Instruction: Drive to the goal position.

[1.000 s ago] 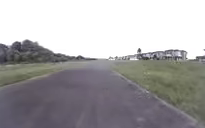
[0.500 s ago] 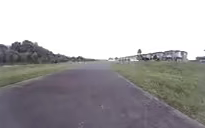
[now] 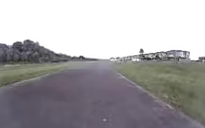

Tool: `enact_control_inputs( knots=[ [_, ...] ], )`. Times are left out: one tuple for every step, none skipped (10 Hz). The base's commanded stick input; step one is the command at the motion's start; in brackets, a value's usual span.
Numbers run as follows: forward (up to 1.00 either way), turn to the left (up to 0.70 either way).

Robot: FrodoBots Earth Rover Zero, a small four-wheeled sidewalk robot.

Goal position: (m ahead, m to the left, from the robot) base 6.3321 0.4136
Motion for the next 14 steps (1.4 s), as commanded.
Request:
enact_control_inputs(
  knots=[
    [0.7,0.0],
    [0.7,0.0],
    [0.7,0.0],
    [0.7,0.0],
    [0.7,0.0],
    [0.7,0.0],
    [0.7,0.0],
    [0.7,0.0],
    [0.7,0.0],
    [0.7,0.0],
    [0.7,0.0],
    [0.7,0.0],
    [0.7,0.0],
    [0.7,0.0]
  ],
)
